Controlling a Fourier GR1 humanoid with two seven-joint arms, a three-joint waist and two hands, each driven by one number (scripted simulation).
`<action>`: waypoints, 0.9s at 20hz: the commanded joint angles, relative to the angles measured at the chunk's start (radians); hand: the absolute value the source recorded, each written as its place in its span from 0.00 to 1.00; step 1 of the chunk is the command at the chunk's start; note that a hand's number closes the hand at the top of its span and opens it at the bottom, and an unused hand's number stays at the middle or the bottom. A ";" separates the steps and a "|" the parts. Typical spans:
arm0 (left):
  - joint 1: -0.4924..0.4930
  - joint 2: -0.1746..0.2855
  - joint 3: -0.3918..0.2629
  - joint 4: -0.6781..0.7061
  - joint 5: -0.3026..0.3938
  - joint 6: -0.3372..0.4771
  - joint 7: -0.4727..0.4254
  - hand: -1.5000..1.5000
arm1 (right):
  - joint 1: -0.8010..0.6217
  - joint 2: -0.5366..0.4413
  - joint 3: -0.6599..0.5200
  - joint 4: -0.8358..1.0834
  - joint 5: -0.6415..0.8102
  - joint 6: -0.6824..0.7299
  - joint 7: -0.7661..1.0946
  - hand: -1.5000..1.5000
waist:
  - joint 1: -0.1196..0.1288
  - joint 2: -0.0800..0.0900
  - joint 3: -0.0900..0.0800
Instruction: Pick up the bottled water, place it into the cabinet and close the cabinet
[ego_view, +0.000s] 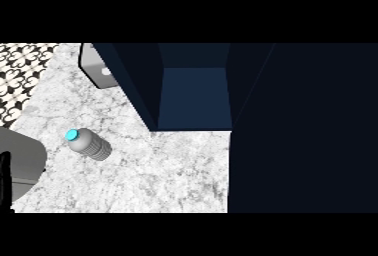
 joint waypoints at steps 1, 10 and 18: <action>-0.065 0.009 0.072 0.061 0.038 0.006 0.044 0.00 | 0.103 -0.005 -0.009 -0.176 -0.062 0.029 0.019 0.00 | -0.008 0.000 0.000; -0.086 -0.001 0.227 0.345 0.245 -0.080 -0.171 0.00 | 0.238 -0.002 -0.034 -0.137 -0.072 0.115 -0.125 0.00 | -0.014 -0.002 -0.002; -0.126 0.013 0.265 0.582 0.256 -0.140 -0.273 0.00 | 0.269 -0.010 -0.052 -0.199 -0.077 0.113 -0.112 0.00 | -0.006 0.002 -0.001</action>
